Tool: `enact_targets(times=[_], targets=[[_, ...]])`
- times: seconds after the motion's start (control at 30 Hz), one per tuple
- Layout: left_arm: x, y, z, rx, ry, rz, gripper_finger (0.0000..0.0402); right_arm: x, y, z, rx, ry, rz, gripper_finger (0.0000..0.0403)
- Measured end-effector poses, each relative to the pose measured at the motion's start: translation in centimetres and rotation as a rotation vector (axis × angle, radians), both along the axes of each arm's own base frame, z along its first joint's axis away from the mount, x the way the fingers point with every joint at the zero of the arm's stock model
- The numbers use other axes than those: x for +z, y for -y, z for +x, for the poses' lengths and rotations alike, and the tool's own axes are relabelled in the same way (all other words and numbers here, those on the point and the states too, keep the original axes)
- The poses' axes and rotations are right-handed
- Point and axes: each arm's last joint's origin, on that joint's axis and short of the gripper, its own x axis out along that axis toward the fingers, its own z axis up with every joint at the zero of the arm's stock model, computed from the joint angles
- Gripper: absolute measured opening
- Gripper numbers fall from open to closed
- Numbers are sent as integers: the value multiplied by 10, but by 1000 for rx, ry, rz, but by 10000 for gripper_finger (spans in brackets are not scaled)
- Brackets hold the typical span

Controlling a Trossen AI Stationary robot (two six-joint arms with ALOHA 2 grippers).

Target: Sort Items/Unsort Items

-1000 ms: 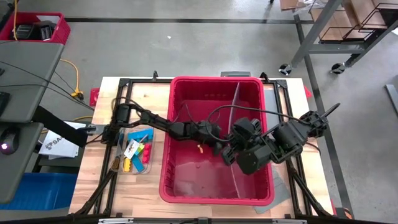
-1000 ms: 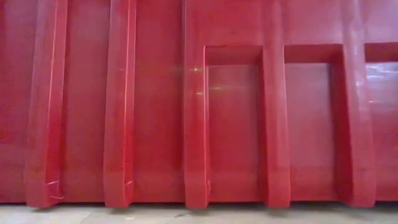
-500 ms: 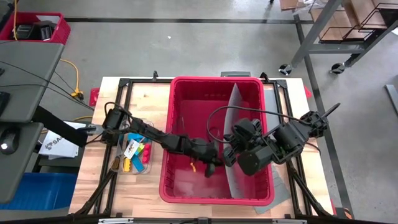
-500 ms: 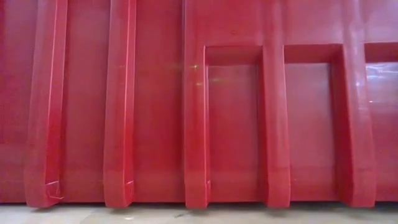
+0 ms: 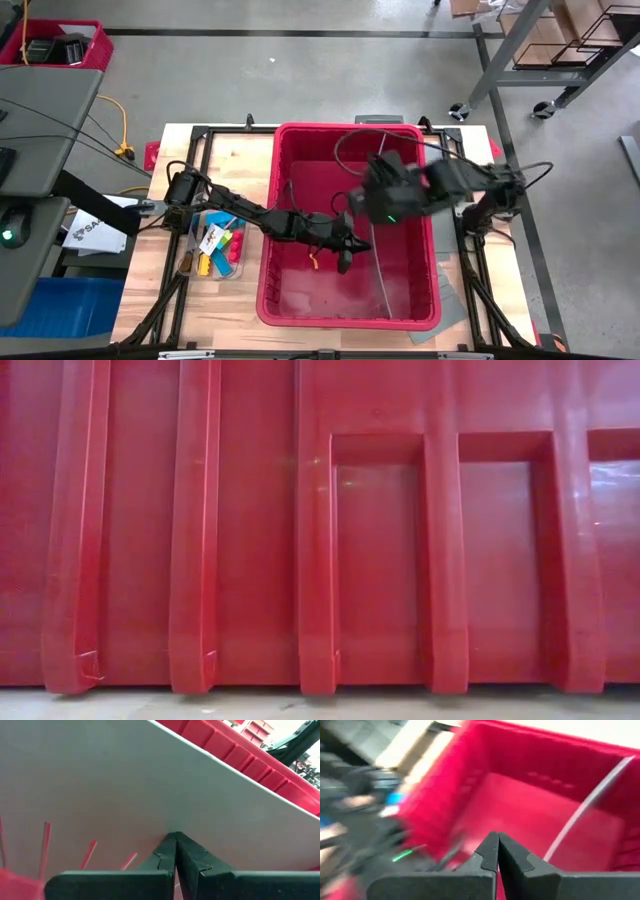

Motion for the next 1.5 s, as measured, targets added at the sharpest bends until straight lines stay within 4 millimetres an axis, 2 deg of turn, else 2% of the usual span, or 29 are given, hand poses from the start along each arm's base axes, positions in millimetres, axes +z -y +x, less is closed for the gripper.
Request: enact_targets(times=[0.1, 0.2, 0.3, 0.4, 0.5, 0.57, 0.67, 0.83, 1.0, 1.13, 1.27, 1.5], targets=[[0, 0, 0, -3, 2, 7, 0, -12, 29, -6, -35, -91, 10, 0], [0, 0, 0, -14, 2, 5, 0, -20, 53, -30, -86, -140, 77, 0], [0, 0, 0, -30, 1, 0, 0, -31, 62, -64, -167, -144, 117, 0], [0, -1, 0, -24, 4, 0, 0, -51, 66, -98, -252, -158, 202, 0], [0, -3, 1, -27, 4, -4, 0, -69, 67, -110, -317, -131, 215, 0], [0, -4, 1, -30, 4, -4, 0, -74, 69, -108, -340, -75, 195, 0], [0, -7, 1, -53, 1, -17, 0, -77, 81, -97, -377, 16, 143, 0], [0, -7, 1, -77, -7, -30, 0, -95, 121, -69, -350, -43, 129, 0], [0, -6, 1, -77, -15, -62, 0, -112, 157, -62, -379, -167, 141, 0], [0, -6, 1, -74, -17, -73, 0, -114, 177, -54, -386, -98, 108, 0], [0, -6, 1, -75, -20, -72, 0, -121, 189, -47, -398, -96, 105, 0], [-1, -5, 1, -75, -22, -77, 0, -141, 198, -33, -410, -151, 112, 0]])
